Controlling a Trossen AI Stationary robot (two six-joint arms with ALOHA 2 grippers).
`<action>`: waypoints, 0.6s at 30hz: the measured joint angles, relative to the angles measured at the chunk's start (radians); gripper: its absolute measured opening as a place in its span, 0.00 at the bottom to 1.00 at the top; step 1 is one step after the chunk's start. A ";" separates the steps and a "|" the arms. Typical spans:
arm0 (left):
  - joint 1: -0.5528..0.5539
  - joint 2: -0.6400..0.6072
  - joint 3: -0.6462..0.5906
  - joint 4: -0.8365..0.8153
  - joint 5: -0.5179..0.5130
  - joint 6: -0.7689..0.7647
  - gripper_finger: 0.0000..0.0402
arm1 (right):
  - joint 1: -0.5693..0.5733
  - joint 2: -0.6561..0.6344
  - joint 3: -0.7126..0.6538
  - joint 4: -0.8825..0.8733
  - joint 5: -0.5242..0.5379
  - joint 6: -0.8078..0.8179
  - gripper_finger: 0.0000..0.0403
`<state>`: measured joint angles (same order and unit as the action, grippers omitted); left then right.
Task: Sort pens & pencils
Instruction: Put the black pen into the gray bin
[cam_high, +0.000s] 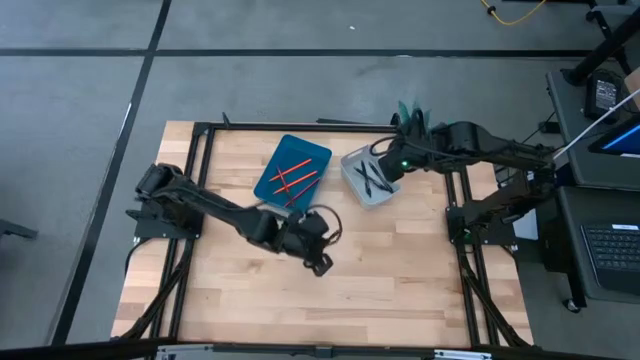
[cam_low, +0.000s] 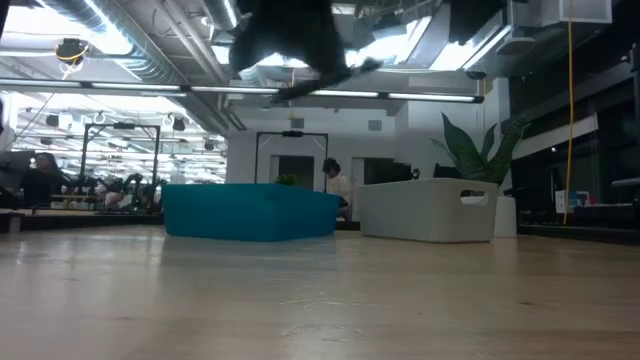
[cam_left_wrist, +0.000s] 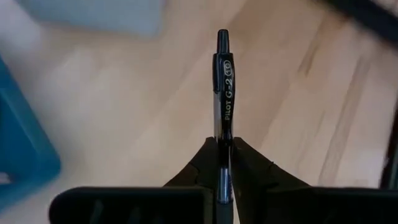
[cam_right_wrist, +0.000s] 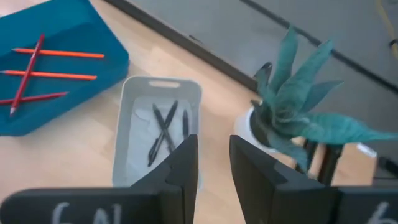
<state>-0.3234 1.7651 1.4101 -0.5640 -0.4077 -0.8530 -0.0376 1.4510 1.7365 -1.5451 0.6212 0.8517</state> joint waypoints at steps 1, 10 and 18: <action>0.010 -0.016 0.000 0.012 -0.004 0.019 0.05 | 0.003 -0.008 -0.018 0.010 -0.011 0.008 0.23; 0.115 -0.130 0.000 0.069 -0.031 0.151 0.05 | 0.032 -0.042 -0.144 0.251 -0.069 -0.027 0.23; 0.200 -0.224 0.000 0.062 -0.031 0.276 0.06 | 0.034 -0.040 -0.274 0.656 -0.134 -0.123 0.23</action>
<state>-0.1235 1.5408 1.4101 -0.5021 -0.4382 -0.5767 -0.0036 1.4106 1.4629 -0.8889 0.4870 0.7283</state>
